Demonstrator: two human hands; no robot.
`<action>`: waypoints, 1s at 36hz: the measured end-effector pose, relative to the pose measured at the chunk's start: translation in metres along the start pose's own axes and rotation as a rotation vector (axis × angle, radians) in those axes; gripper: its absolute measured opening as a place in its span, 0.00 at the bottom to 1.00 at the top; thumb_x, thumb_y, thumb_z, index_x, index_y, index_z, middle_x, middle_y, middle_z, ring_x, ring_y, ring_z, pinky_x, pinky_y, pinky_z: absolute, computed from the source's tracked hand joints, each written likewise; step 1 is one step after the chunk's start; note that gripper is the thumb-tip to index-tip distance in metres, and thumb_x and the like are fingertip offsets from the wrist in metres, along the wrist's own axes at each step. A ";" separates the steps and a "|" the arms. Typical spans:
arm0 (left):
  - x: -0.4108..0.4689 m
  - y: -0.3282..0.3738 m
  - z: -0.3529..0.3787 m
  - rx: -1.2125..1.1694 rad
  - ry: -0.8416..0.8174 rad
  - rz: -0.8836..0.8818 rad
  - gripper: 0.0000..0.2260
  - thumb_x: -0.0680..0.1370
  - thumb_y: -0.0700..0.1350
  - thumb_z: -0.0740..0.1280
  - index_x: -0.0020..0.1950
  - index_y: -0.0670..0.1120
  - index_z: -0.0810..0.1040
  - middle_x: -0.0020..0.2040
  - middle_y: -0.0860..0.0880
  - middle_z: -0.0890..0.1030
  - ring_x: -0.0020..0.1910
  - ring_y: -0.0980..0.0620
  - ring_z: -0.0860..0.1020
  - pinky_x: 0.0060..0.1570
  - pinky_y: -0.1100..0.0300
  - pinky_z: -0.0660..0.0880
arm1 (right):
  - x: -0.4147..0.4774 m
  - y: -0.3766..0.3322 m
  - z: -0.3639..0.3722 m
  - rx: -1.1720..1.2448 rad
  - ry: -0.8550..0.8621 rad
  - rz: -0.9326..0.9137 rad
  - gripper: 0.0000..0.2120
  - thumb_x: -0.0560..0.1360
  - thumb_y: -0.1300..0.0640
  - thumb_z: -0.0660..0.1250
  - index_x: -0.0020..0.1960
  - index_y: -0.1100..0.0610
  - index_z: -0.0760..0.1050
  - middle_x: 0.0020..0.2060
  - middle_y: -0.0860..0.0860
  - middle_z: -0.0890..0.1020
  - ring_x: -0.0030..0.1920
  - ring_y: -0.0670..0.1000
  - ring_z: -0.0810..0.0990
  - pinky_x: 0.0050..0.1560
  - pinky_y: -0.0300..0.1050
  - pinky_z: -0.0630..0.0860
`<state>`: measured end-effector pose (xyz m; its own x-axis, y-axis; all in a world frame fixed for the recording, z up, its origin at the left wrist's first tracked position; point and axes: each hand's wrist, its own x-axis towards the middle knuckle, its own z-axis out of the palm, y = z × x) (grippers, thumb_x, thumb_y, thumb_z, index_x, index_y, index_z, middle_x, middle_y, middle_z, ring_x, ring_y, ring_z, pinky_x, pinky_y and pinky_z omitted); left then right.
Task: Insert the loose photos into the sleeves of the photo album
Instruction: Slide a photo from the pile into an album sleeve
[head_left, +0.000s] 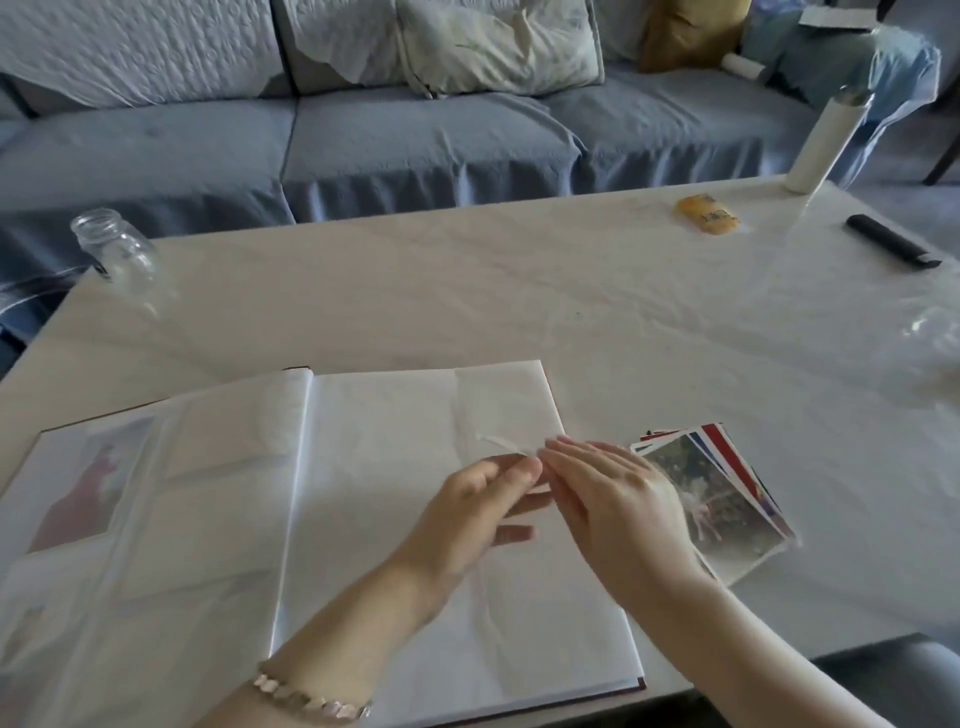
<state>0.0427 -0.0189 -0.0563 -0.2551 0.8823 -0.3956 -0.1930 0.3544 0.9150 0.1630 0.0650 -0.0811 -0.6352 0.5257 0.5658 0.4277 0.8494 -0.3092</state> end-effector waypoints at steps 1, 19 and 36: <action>0.000 0.000 -0.002 -0.037 0.015 0.005 0.13 0.80 0.48 0.60 0.55 0.41 0.77 0.53 0.47 0.83 0.53 0.52 0.81 0.54 0.53 0.77 | 0.001 -0.007 0.005 0.047 -0.015 -0.020 0.14 0.76 0.54 0.60 0.47 0.58 0.83 0.46 0.51 0.85 0.47 0.51 0.84 0.48 0.44 0.79; 0.036 -0.005 -0.104 0.545 1.037 0.221 0.07 0.78 0.38 0.61 0.39 0.39 0.70 0.30 0.50 0.70 0.37 0.45 0.67 0.34 0.58 0.54 | -0.026 0.019 0.036 -0.002 -0.607 0.423 0.27 0.80 0.44 0.53 0.76 0.50 0.53 0.76 0.44 0.45 0.75 0.48 0.54 0.69 0.39 0.54; 0.074 -0.013 -0.079 0.712 0.733 0.100 0.14 0.75 0.40 0.64 0.31 0.42 0.65 0.28 0.43 0.66 0.29 0.48 0.61 0.29 0.57 0.55 | -0.032 0.011 0.040 0.042 -0.558 0.467 0.26 0.80 0.48 0.53 0.76 0.52 0.53 0.76 0.43 0.46 0.73 0.49 0.59 0.67 0.40 0.57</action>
<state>-0.0483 0.0171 -0.1035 -0.8014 0.5963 -0.0478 0.4069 0.6019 0.6872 0.1619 0.0595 -0.1331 -0.6308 0.7691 -0.1029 0.7162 0.5260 -0.4587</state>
